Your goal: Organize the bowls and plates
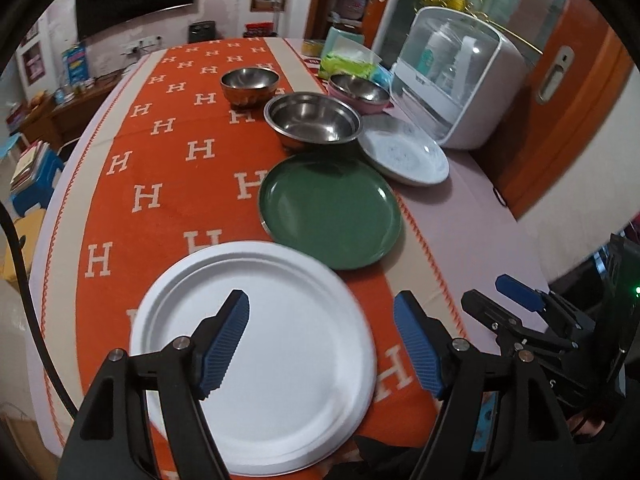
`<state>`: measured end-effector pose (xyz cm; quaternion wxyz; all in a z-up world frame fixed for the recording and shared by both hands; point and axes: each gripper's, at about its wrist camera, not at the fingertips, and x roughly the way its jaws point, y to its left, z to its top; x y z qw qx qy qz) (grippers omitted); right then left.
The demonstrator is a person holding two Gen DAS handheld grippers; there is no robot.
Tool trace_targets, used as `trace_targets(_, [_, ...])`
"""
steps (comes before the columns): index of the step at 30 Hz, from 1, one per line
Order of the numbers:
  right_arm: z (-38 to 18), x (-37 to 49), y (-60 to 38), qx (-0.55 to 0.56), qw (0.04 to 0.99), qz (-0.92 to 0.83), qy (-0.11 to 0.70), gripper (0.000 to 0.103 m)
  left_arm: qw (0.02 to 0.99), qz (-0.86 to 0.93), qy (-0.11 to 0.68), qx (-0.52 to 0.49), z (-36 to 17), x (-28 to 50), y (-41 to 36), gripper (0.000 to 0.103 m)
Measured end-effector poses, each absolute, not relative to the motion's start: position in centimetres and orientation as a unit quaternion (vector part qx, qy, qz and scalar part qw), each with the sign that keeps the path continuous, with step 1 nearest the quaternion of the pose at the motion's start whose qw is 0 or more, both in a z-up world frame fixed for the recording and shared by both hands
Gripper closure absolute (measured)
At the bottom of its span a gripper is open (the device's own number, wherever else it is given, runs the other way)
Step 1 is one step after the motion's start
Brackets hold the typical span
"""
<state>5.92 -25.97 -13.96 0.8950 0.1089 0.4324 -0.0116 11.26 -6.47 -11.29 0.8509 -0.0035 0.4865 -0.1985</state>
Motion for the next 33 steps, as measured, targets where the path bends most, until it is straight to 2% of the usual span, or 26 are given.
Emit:
trace_targets(6, [-12.8, 6.6, -30.2, 0.095, 0.907, 0.003, 0.411, 0.028, 0.865, -0.173, 0.47, -0.016, -10.2, 11.6, -10.4, 0.028])
trace_targets(8, [-12.5, 6.8, -31.3, 0.096, 0.91, 0.005, 0.404, 0.027, 0.87, -0.168, 0.463, -0.018, -9.7, 11.8, -11.5, 0.025])
trace_targets(16, [-10.6, 8.9, -36.2, 0.112, 0.925, -0.007, 0.364, 0.024, 0.884, -0.156, 0.44, -0.006, -7.5, 14.0, -15.6, 0.024])
trace_targets(33, [-7.7, 17.3, -43.9, 0.176, 0.939, -0.04, 0.292, 0.023, 0.879, -0.114, 0.462, -0.024, -6.2, 22.7, -19.6, 0.02])
